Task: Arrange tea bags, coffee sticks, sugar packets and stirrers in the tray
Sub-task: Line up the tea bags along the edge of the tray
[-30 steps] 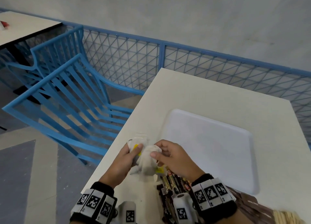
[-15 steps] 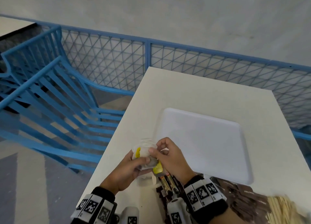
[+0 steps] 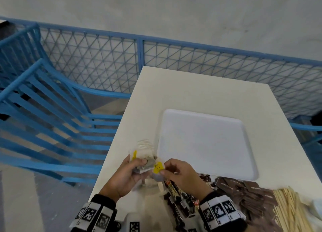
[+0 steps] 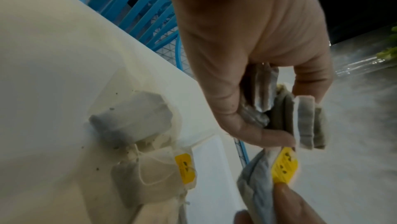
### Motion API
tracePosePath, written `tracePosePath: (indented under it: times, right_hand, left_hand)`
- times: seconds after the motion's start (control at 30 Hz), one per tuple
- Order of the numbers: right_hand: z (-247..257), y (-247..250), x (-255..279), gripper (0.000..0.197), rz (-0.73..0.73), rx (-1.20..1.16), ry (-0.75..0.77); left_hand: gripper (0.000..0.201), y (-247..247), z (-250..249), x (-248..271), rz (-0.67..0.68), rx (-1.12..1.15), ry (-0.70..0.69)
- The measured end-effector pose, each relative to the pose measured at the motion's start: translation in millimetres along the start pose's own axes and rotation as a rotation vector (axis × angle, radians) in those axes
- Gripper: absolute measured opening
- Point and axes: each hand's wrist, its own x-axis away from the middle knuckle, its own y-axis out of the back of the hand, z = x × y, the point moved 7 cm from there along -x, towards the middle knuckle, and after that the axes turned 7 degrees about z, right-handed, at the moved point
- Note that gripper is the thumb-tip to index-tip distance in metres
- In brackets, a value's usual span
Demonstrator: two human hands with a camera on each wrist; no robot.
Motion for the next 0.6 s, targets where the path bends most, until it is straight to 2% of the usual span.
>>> tracePosePath:
  times: [0.07, 0.27, 0.37, 0.4, 0.5, 0.6]
  right_hand:
    - [-5, 5, -1, 0.004, -0.021, 0.024, -0.031]
    - [-16, 31, 3, 0.012, -0.150, 0.014, -0.054]
    - [-27, 48, 0, 0.012, -0.218, -0.023, -0.106]
    - [-30, 54, -1, 0.012, -0.242, -0.039, -0.129]
    - [-37, 75, -12, 0.009, -0.320, -0.072, -0.187]
    - [-42, 96, -33, 0.007, -0.369, -0.097, -0.229]
  left_hand:
    - [0.036, 5, -1, -4, -0.013, -0.036, 0.017]
    - [0.043, 21, -6, -7, -0.039, -0.051, 0.039]
    - [0.074, 27, -5, -9, -0.030, -0.098, 0.052]
    - [0.072, 28, -4, -10, -0.031, -0.112, 0.058]
    - [0.029, 29, -6, -17, -0.068, -0.104, 0.043]
    - [0.022, 31, -9, -24, -0.100, -0.115, 0.043]
